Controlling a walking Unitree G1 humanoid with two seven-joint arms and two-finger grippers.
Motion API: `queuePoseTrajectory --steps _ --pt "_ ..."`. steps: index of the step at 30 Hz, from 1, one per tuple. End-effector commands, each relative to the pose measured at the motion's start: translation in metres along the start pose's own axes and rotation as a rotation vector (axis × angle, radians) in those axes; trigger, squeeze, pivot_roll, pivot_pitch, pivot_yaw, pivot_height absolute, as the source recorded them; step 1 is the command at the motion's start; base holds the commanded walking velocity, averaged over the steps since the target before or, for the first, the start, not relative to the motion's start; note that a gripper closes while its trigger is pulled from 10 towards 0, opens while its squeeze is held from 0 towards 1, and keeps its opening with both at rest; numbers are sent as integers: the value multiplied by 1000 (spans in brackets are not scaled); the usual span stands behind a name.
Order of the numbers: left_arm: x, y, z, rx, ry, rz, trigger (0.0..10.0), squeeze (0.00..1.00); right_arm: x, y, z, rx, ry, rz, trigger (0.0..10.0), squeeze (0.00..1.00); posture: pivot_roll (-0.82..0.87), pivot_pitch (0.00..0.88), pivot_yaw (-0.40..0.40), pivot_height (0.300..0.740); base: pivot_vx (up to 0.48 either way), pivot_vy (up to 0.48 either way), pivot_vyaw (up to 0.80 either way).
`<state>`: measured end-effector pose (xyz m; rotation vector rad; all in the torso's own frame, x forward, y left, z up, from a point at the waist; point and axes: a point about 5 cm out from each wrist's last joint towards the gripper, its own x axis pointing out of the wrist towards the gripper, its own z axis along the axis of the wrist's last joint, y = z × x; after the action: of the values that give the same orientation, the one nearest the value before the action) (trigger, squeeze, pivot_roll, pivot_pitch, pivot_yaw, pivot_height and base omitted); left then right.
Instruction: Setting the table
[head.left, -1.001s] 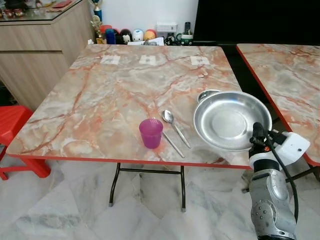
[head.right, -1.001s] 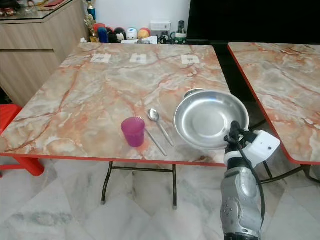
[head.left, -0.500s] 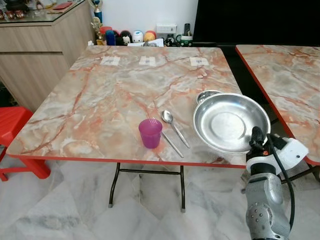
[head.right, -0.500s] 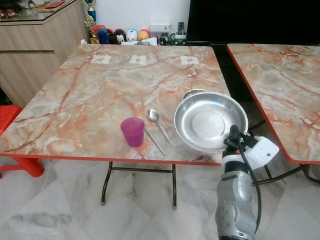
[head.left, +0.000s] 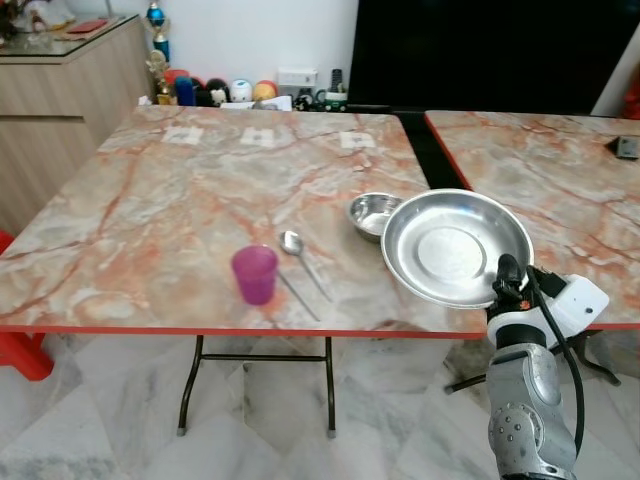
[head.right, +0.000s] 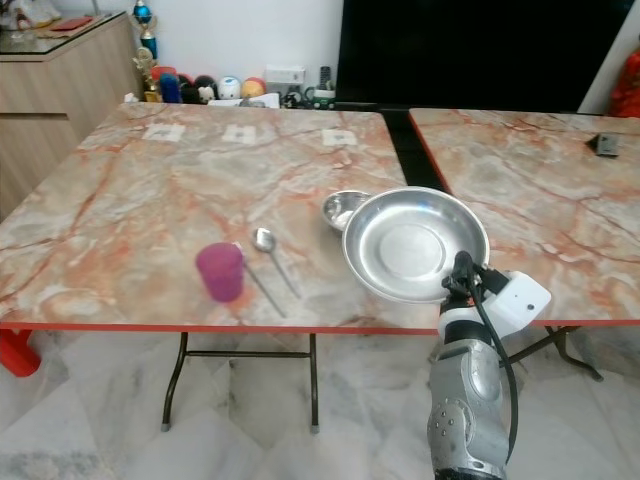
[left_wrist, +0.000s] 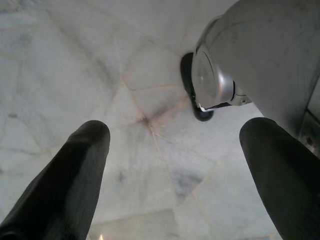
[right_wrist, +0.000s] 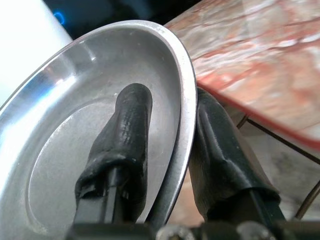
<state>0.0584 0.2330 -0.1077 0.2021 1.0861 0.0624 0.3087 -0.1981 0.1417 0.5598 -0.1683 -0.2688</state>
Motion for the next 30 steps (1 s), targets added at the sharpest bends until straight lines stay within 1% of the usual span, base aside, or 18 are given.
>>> queuePoseTrajectory --steps 1,12,30 --pt "-2 -7 -7 7 27 -23 10000 0 0 -7 3 -5 -16 -34 10000 0 -34 38 -20 740 0 -412 0" --pt "-2 -4 -7 1 28 -14 10000 0 5 -4 4 4 -25 -37 10000 0 -28 51 -15 740 0 -410 0" --pt "-1 -4 -4 -10 25 -12 10000 0 14 -16 13 -10 -64 -102 10000 0 -33 67 -3 740 0 -404 0"
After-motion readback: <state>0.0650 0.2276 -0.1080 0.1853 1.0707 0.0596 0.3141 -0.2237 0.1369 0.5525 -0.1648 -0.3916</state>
